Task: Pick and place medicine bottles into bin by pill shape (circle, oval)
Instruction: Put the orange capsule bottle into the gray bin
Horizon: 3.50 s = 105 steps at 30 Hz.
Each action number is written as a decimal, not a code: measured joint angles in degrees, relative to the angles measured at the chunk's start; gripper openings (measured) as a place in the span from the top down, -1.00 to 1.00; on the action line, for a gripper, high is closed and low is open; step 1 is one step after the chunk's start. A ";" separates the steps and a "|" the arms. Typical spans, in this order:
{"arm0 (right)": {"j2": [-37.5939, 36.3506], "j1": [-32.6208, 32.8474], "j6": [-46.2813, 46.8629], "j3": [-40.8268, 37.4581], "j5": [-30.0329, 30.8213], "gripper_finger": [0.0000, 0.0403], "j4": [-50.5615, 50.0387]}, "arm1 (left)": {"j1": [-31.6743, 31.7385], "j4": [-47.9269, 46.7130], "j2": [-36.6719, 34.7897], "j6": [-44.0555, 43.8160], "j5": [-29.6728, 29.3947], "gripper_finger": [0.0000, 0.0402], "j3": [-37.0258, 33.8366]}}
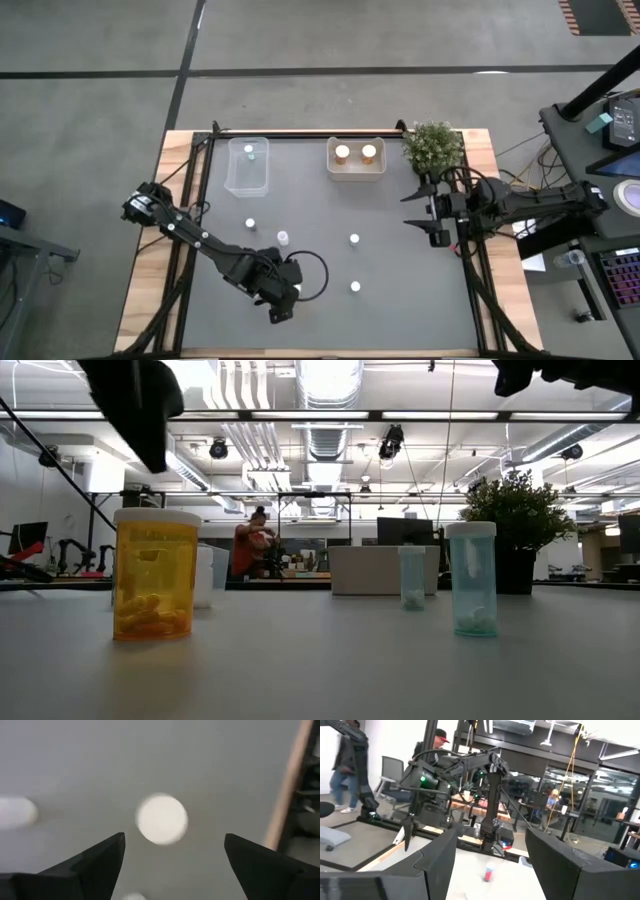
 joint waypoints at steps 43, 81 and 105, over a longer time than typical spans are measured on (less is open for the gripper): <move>0.02 0.40 -1.01 -0.02 2.10 -0.11 -1.40 | -1.42 3.08 4.61 7.54 -4.05 -0.63 -0.94; 0.02 0.40 -1.06 -0.07 2.14 -0.11 -1.70 | -1.04 9.17 4.96 8.64 -8.38 -0.60 -5.38; 0.00 0.37 -1.47 -0.07 3.05 -0.11 -2.27 | -0.96 9.45 6.01 8.64 -8.41 0.04 -5.31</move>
